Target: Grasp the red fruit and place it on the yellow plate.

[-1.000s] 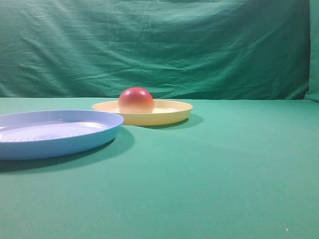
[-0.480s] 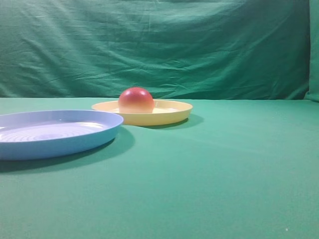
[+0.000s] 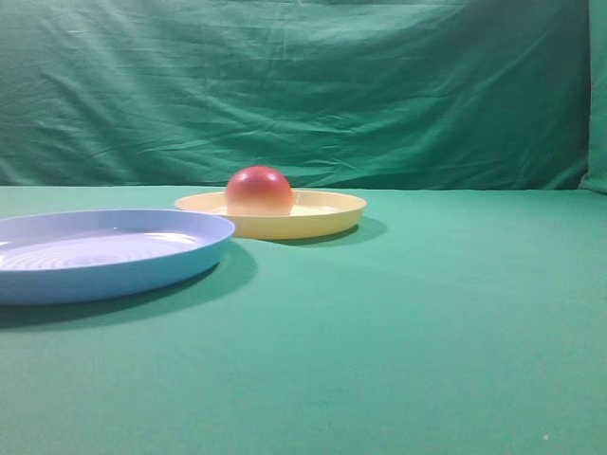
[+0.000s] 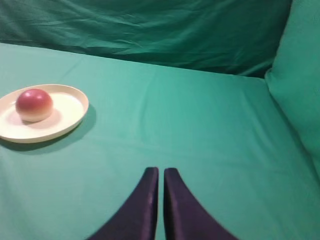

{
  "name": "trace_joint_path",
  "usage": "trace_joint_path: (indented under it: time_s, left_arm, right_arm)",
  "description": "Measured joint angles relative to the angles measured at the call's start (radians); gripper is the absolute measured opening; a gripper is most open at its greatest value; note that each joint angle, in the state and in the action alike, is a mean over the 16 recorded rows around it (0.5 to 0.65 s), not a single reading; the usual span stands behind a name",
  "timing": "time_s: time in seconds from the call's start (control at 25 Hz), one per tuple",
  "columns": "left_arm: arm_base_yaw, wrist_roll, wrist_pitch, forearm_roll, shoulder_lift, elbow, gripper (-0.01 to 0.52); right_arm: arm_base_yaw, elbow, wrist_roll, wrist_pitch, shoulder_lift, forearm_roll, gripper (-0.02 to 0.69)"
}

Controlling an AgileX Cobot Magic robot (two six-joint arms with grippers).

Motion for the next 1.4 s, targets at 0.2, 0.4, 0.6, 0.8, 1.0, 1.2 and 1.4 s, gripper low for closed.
trace_joint_path:
  time_s: [0.2, 0.4, 0.6, 0.8, 1.0, 1.2, 1.4]
  left_arm:
    - [0.0, 0.0, 0.0, 0.0, 0.0, 0.0, 0.157]
    - [0.0, 0.0, 0.0, 0.0, 0.0, 0.0, 0.157]
    - [0.0, 0.0, 0.0, 0.0, 0.0, 0.0, 0.157]
    - [0.0, 0.0, 0.0, 0.0, 0.0, 0.0, 0.157]
    - [0.0, 0.0, 0.0, 0.0, 0.0, 0.0, 0.157]
    - [0.0, 0.0, 0.0, 0.0, 0.0, 0.0, 0.157]
    - [0.0, 0.0, 0.0, 0.0, 0.0, 0.0, 0.157]
  right_arm:
    - [-0.021, 0.116, -0.001, -0.054, -0.063, 0.002, 0.0]
    - [-0.023, 0.176, -0.003, -0.08, -0.083, 0.003, 0.0]
    - [-0.023, 0.19, -0.003, -0.084, -0.085, 0.004, 0.0]
    - [-0.023, 0.19, -0.003, -0.082, -0.085, 0.004, 0.0]
    - [-0.023, 0.19, -0.003, -0.082, -0.085, 0.004, 0.0]
    - [-0.023, 0.19, -0.003, -0.081, -0.085, 0.005, 0.0]
    - [-0.023, 0.19, -0.003, -0.081, -0.085, 0.005, 0.0]
